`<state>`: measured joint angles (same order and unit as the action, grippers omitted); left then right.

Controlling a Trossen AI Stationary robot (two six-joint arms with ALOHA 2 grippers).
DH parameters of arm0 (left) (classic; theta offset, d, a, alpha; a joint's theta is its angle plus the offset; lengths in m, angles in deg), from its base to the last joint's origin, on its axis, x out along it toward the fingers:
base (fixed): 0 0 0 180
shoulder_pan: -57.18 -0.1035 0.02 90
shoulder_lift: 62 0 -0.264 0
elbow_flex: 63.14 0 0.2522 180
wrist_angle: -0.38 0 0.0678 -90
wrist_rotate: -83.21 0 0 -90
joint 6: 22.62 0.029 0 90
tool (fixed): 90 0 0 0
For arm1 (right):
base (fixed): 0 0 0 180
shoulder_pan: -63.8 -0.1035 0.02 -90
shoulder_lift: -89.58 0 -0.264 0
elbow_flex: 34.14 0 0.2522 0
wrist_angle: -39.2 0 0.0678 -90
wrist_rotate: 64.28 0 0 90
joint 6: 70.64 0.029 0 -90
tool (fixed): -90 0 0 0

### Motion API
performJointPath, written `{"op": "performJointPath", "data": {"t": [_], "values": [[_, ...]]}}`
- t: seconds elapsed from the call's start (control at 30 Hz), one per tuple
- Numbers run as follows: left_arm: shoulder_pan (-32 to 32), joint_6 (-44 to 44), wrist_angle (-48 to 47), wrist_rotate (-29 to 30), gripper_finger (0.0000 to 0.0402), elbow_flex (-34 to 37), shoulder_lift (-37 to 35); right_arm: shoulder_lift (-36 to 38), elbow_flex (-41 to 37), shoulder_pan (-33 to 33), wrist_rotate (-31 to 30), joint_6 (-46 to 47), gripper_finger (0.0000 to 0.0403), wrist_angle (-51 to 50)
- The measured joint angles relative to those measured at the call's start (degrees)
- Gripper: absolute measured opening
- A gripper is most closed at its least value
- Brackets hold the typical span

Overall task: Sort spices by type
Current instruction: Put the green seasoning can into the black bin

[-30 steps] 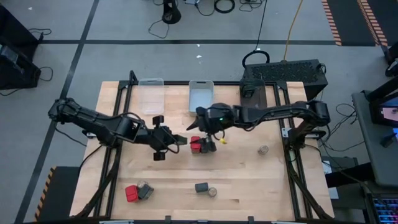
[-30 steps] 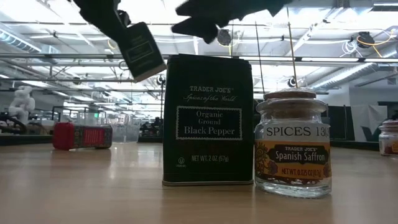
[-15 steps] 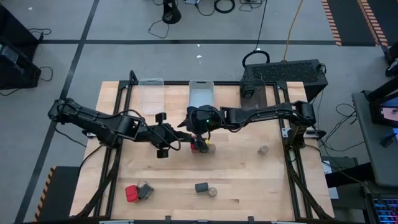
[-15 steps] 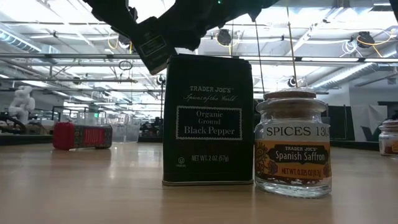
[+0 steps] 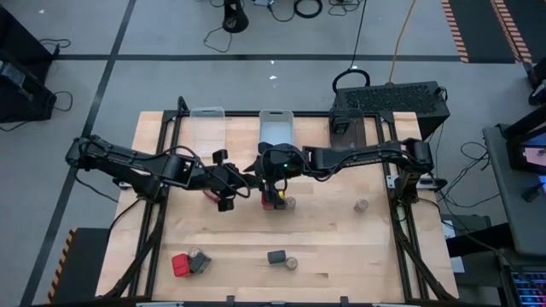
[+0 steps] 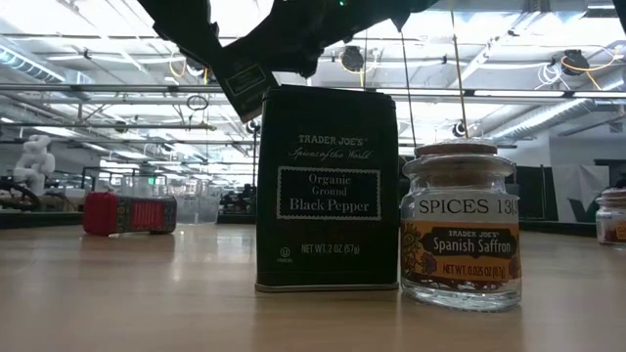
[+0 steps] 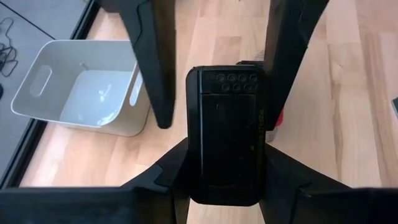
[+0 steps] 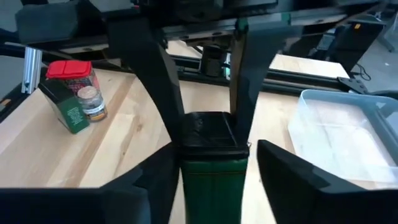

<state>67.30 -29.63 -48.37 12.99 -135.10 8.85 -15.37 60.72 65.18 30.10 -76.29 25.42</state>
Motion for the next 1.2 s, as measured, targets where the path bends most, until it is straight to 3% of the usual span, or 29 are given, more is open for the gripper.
{"op": "performJointPath", "data": {"t": [0.33,0.8,1.03,1.2], "values": [[0.0,0.0,-0.1,0.0,0.0143,0.0,0.0,0.0,0.0,0.0,0.4,-2.2,0.0093,0.3],[0.0,0.8,-1.6,0.8,0.0234,0.0,-2.0,3.1,0.0,1.7,0.0,-2.8,0.0097,-7.5],[0.0,-3.2,-7.8,6.7,0.0253,0.0,-6.8,10.6,-0.6,7.2,0.0,-3.2,0.0097,-23.1],[1.6,-5.8,-9.5,7.5,0.0253,1.4,-9.6,20.3,-9.3,14.9,-0.1,-1.7,0.0098,-24.9]]}}
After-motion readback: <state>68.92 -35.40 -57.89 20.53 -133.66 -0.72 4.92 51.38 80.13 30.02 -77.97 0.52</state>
